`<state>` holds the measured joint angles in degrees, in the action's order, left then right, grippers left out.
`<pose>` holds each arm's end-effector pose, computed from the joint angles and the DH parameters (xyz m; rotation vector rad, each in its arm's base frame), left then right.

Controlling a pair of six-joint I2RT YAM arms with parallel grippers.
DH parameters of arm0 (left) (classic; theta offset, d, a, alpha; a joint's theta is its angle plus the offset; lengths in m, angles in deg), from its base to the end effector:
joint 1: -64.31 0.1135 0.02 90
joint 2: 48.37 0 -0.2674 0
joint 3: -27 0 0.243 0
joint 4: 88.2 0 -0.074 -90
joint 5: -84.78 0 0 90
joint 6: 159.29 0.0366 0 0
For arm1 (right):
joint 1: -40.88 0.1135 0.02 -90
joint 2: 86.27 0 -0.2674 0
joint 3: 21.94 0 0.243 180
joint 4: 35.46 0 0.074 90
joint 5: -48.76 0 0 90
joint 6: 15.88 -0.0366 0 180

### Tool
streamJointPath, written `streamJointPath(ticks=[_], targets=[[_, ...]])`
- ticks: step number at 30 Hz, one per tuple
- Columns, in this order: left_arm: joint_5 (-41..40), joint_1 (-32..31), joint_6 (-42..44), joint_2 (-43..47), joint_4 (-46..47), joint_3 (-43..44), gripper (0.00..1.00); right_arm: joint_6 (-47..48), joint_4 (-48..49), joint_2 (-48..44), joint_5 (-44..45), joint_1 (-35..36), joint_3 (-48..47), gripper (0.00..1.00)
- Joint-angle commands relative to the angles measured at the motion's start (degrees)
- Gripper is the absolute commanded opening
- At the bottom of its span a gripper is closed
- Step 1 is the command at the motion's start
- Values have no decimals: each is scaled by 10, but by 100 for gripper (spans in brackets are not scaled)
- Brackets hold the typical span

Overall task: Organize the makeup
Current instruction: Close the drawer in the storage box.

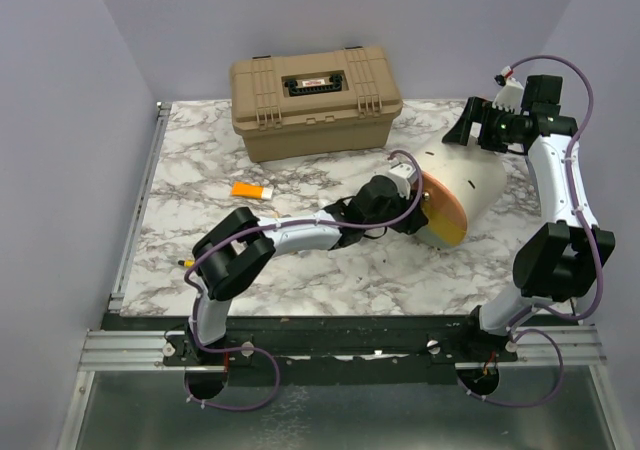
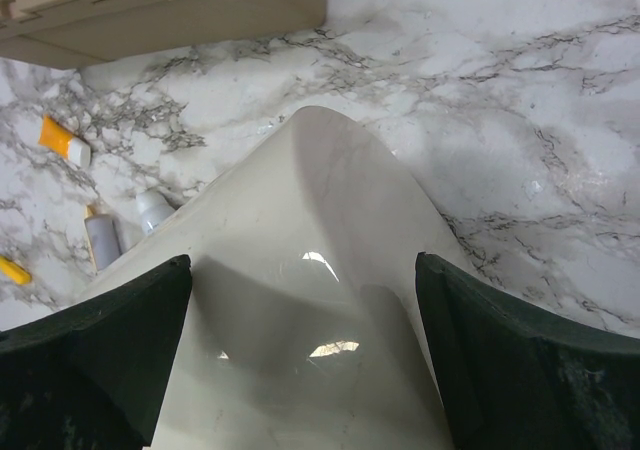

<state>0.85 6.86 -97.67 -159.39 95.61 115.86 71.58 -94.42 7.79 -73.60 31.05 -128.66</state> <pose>0.2366 -0.3778 0.2367 0.5903 1.9641 -1.0869 0.3467 -0.0402 0.3576 -0.0181 2.2989 0.6030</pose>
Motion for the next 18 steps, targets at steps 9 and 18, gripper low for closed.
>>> streamJointPath(ticks=[9,18], targets=[[-35,-6,2,3,54,-10,39,-22,-44,-28,-3,9,21,95],[-53,-3,57,64,55,-72,60,-40,-13,-38,22,9,36,95]])
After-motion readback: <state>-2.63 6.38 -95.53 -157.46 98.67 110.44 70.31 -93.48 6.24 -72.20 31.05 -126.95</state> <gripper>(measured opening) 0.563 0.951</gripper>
